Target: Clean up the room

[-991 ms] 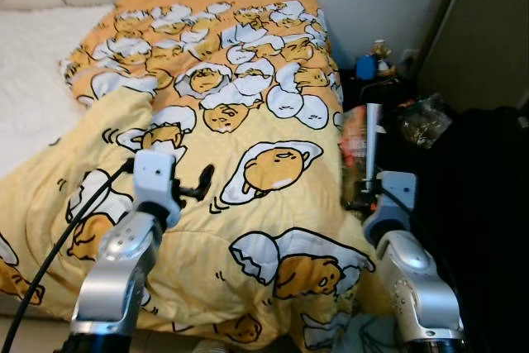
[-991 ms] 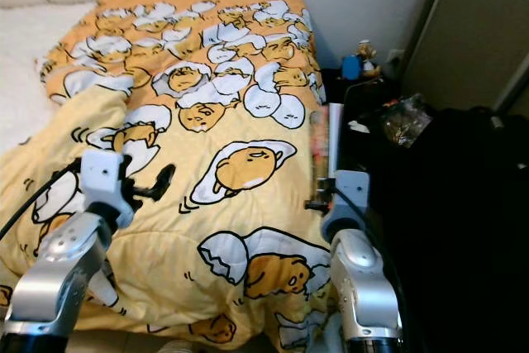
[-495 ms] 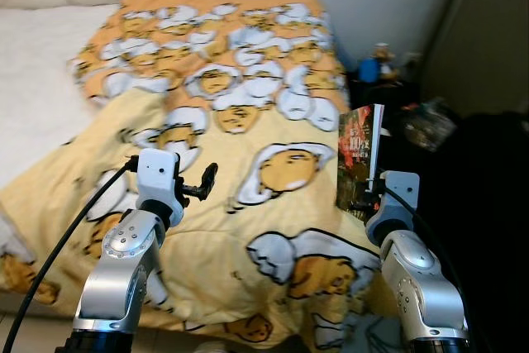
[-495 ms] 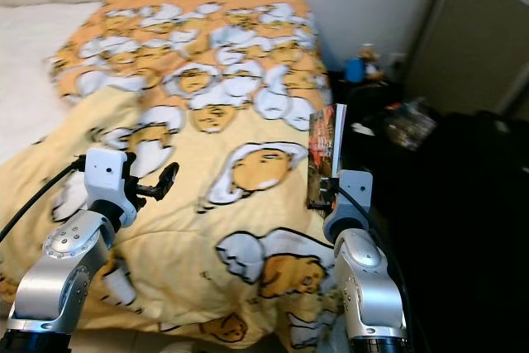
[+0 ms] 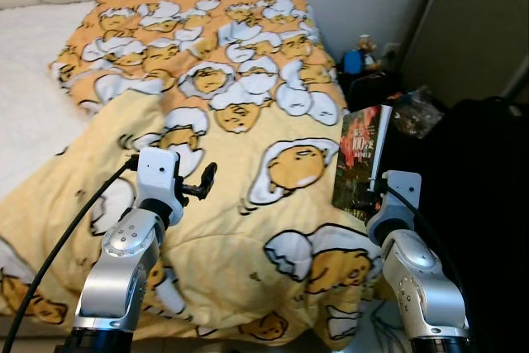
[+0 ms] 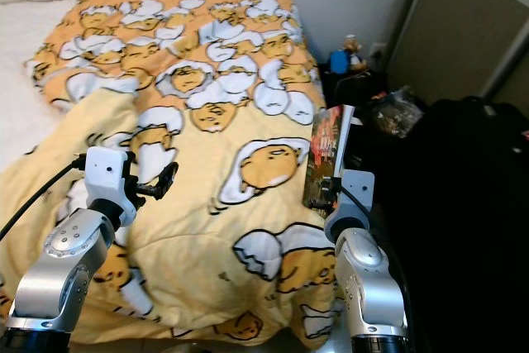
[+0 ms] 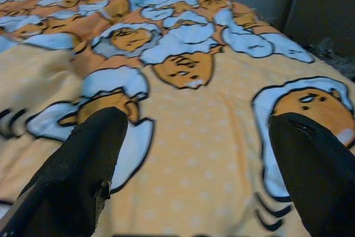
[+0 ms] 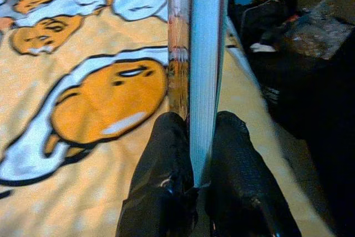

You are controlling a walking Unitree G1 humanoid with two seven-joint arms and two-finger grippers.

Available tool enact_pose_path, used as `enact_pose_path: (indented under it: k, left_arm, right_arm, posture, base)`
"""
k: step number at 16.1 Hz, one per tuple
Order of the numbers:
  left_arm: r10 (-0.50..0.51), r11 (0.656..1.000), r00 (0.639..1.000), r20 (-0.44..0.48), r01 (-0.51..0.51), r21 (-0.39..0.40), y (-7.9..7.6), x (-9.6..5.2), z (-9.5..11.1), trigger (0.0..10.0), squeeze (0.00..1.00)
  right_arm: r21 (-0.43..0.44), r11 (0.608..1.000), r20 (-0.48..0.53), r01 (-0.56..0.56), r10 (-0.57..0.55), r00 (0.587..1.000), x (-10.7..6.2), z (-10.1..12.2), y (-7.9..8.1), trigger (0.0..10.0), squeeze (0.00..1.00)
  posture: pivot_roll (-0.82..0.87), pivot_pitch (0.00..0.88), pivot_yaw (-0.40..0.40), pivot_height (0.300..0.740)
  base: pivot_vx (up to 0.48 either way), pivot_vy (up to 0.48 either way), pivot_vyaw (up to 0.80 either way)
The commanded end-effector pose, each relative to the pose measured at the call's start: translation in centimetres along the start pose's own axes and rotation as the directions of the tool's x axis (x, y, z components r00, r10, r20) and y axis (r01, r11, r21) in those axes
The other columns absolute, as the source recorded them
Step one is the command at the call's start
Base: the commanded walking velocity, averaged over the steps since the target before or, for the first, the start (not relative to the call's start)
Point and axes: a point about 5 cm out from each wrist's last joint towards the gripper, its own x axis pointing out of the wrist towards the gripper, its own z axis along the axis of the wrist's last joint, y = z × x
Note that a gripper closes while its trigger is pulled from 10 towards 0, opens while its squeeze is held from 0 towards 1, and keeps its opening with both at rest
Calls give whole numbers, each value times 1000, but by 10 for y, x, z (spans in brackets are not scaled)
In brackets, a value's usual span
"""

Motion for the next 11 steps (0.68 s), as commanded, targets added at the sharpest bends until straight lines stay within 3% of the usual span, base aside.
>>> enact_pose_path:
  k: [1,11]
  left_arm:
    - [5,1000,1000,-1,-5,10,2,0,1,10000,0]
    - [-3,1000,1000,-7,4,12,3,1,1,10000,0]
  right_arm:
    - [8,1000,25,-22,21,999,2,6,5,10000,0]
    - [17,1000,21,-19,18,1000,2,4,6,10000,0]
  posture:
    - [81,0,19,740]
    - [82,0,31,740]
  base:
    - [0,274,0]
    - [0,291,0]
